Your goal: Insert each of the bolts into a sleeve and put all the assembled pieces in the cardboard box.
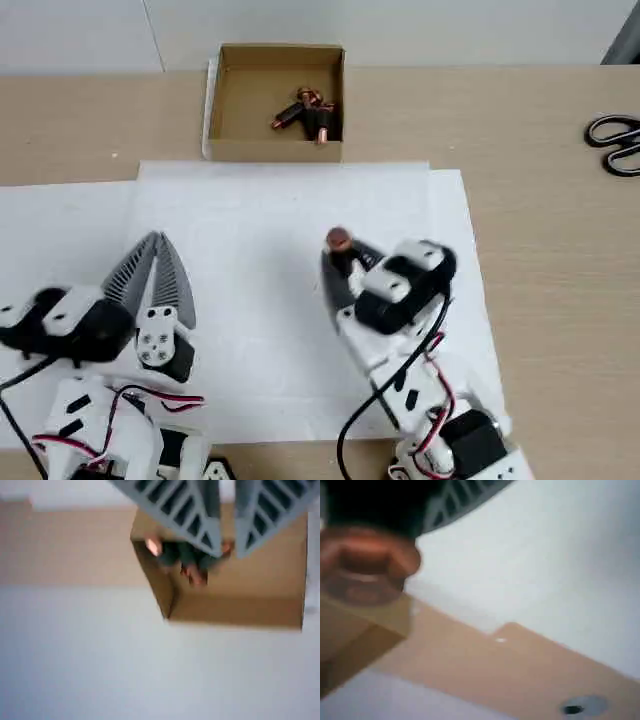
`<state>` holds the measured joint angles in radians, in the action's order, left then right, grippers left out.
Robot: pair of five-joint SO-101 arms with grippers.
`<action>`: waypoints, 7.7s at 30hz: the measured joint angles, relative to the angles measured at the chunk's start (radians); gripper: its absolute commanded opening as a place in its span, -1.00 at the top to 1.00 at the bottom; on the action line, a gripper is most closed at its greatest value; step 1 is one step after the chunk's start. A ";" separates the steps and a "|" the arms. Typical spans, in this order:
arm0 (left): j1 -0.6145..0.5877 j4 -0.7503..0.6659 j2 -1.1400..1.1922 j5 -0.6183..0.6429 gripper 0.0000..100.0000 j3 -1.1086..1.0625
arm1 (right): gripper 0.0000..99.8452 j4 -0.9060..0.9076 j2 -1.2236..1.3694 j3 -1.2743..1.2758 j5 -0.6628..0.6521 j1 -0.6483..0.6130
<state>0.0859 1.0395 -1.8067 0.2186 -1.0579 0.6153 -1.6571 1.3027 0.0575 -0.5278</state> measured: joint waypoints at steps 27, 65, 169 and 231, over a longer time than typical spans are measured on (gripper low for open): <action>-0.161 -0.084 0.000 0.072 0.99 -0.572 | 0.99 -0.103 1.356 -1.284 0.216 0.272; -0.169 -0.117 0.000 0.226 0.99 -0.626 | 0.99 -0.166 2.685 -2.415 0.160 0.216; -0.078 -0.114 0.000 -0.011 0.98 -0.626 | 0.99 0.723 0.760 -0.738 0.140 0.276; -0.078 -0.114 0.000 -0.011 0.98 -0.626 | 0.99 0.423 -0.144 0.354 0.140 0.273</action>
<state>0.0077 0.9260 -1.8067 0.2079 -1.6840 1.0388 -1.8013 1.6571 0.1972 -0.2547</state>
